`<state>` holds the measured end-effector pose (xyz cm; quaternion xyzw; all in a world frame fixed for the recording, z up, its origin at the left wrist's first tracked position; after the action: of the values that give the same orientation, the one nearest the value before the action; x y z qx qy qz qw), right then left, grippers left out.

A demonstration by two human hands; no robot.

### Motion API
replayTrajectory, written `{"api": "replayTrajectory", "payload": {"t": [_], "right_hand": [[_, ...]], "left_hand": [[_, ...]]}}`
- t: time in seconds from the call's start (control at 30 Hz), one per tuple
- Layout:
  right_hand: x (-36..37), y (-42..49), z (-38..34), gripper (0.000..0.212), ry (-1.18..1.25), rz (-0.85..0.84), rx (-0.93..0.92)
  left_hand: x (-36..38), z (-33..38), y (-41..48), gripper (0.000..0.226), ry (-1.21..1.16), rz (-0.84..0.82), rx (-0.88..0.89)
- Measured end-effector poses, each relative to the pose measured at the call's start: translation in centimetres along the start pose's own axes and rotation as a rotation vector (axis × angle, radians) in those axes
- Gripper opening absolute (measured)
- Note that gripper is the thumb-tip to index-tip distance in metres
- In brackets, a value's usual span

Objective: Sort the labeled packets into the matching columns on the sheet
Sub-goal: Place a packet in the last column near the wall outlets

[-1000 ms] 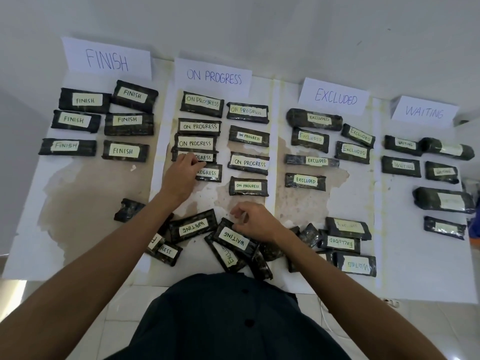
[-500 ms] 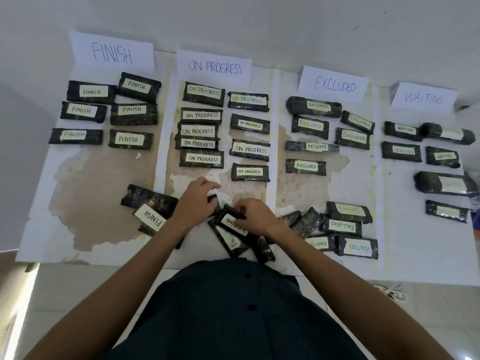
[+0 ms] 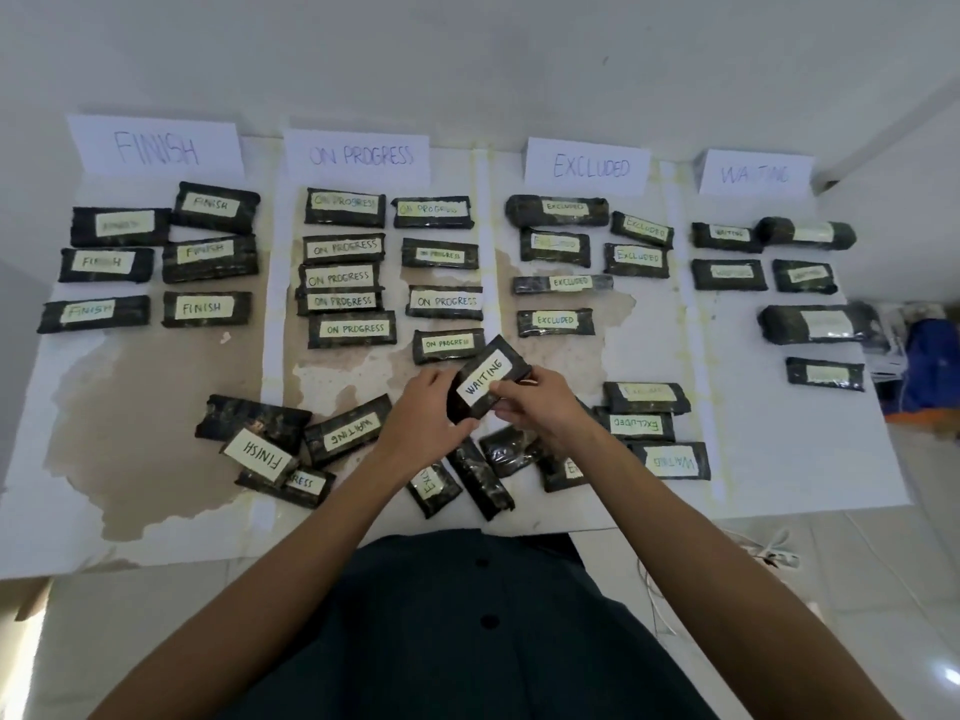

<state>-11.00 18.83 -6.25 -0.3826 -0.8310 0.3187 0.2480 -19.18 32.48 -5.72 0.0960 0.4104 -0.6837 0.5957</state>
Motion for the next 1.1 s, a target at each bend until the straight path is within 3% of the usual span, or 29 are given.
{"api": "replayTrajectory", "payload": {"t": [0.2, 0.43, 0.57, 0.93, 1.1], "right_hand": [[-4.6, -2.4, -0.2, 0.012, 0.077, 0.054, -0.051], [-11.2, -5.4, -0.4, 0.020, 0.142, 0.139, -0.105], [-17.0, -6.9, -0.8, 0.041, -0.097, 0.273, -0.129], [-30.5, -8.7, 1.4, 0.036, -0.554, 0.422, -0.064], [-34.3, -8.3, 3.9, 0.039, -0.877, 0.424, -0.013]], "left_hand": [[1.2, 5.0, 2.5, 0.073, 0.273, 0.002, 0.107], [4.5, 11.5, 5.7, 0.074, 0.327, -0.044, 0.178], [5.7, 15.2, 8.2, 0.068, 0.338, -0.047, 0.208], [11.0, 23.2, 17.5, 0.067, 0.468, -0.148, 0.208], [15.7, 26.4, 21.2, 0.064, 0.490, -0.196, 0.264]]}}
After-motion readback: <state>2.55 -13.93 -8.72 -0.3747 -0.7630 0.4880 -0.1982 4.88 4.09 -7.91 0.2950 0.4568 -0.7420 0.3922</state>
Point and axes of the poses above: each hand's wrist, its own y-axis towards the middle knuckle, its own x-axis out of the palm, z = x × y, the point moved 4 cm from there along y, towards the middle knuckle, and after that the axes turned 15 degrees about -z, right-handed, at the moved point
